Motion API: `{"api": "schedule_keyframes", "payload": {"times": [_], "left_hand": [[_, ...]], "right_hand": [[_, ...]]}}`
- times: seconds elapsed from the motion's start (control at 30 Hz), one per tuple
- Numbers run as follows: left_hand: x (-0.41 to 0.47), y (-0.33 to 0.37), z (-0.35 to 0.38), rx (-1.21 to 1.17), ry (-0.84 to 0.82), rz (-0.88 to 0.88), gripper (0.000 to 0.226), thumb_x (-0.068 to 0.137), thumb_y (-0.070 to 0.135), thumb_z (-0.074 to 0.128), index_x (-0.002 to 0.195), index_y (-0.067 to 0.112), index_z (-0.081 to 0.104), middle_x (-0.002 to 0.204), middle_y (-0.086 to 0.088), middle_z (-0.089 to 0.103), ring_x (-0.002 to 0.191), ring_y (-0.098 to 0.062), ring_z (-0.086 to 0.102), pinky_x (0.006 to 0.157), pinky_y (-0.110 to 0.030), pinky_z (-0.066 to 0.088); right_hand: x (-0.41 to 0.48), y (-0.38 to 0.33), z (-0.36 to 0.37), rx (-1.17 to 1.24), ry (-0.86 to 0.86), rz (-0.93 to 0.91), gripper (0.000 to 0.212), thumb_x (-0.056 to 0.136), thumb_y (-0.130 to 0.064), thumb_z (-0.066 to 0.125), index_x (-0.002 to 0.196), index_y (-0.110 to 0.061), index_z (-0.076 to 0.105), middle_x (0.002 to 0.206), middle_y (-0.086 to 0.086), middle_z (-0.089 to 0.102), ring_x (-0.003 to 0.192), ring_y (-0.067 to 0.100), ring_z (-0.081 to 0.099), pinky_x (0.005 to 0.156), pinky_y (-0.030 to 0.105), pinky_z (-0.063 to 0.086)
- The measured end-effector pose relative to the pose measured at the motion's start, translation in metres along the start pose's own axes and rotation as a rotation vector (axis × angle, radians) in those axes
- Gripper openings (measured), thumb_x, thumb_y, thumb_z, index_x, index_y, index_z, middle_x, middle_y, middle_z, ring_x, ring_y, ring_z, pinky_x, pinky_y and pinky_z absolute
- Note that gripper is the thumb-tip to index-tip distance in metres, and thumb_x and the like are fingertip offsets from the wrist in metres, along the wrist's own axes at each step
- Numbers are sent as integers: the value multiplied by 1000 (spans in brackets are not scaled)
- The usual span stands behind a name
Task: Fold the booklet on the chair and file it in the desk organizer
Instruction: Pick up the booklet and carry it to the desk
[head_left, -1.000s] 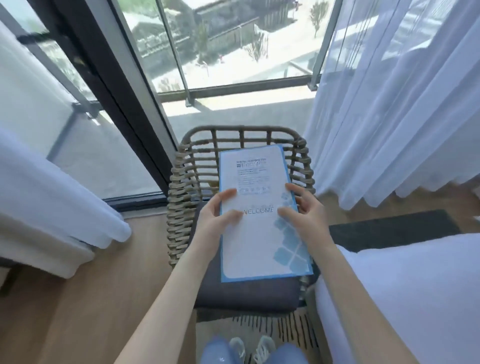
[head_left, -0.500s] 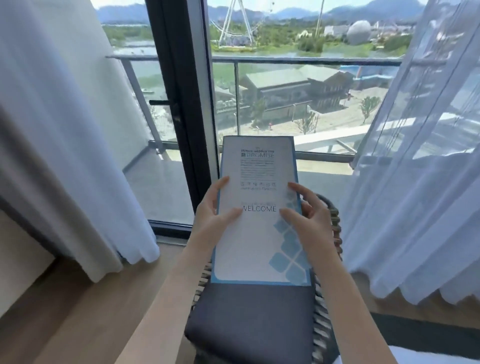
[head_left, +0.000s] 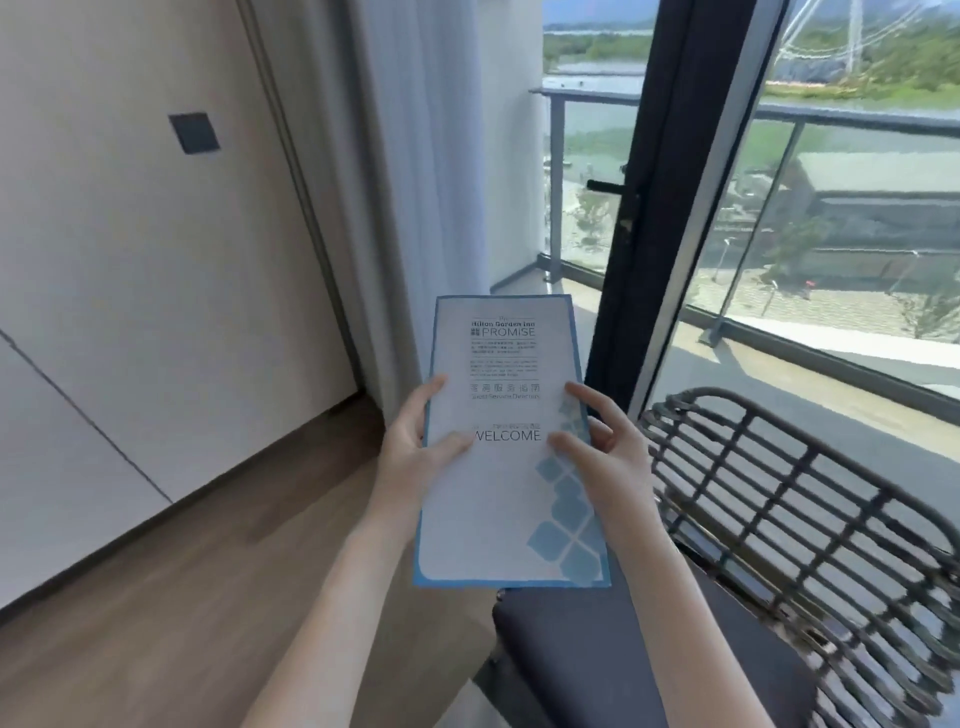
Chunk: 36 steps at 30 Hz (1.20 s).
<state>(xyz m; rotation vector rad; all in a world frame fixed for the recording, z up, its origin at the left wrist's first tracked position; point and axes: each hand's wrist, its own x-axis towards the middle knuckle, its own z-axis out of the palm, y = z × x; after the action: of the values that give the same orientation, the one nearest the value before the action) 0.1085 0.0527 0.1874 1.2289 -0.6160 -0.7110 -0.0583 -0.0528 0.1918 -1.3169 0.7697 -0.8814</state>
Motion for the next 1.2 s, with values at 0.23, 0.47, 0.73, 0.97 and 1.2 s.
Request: {"api": "schedule_keyframes", "payload": {"times": [0.23, 0.47, 0.73, 0.97, 1.2], "left_hand": [[-36, 31, -113, 40, 385, 60, 66, 81, -14, 64, 132, 27, 56, 128, -3, 66, 117, -24, 63, 99, -41, 50], [-55, 44, -212, 34, 591, 103, 65, 80, -12, 67, 129, 30, 58, 129, 2, 66, 114, -17, 65, 87, -28, 55], [-29, 62, -344, 77, 644, 139, 63, 73, 5, 71, 124, 40, 60, 130, 10, 65, 115, -11, 64, 93, -34, 51], [-56, 101, -482, 82, 886, 211, 65, 71, 8, 71, 123, 43, 59, 116, 15, 72, 106, -10, 68, 85, -28, 53], [-162, 117, -586, 98, 1335, 282, 66, 76, -10, 67, 123, 36, 60, 123, 8, 68, 108, -7, 66, 80, -20, 53]], "right_hand": [[12, 18, 126, 27, -354, 55, 54, 78, 1, 68, 119, -35, 67, 92, -1, 80, 73, 15, 73, 64, 27, 61], [9, 31, 239, -33, -552, 77, 55, 78, -3, 67, 120, -39, 65, 90, 1, 79, 71, 16, 70, 60, 27, 58], [17, 44, 382, -75, -608, 63, 53, 80, -1, 65, 117, -38, 65, 90, -1, 79, 73, 19, 72, 63, 30, 61], [1, 56, 555, -85, -880, 38, 52, 81, 1, 66, 115, -38, 67, 93, 2, 80, 76, 19, 73, 67, 32, 62], [-95, 84, 714, -80, -1312, 110, 57, 81, 4, 64, 112, -44, 66, 94, 23, 74, 71, 25, 63, 73, 45, 58]]}}
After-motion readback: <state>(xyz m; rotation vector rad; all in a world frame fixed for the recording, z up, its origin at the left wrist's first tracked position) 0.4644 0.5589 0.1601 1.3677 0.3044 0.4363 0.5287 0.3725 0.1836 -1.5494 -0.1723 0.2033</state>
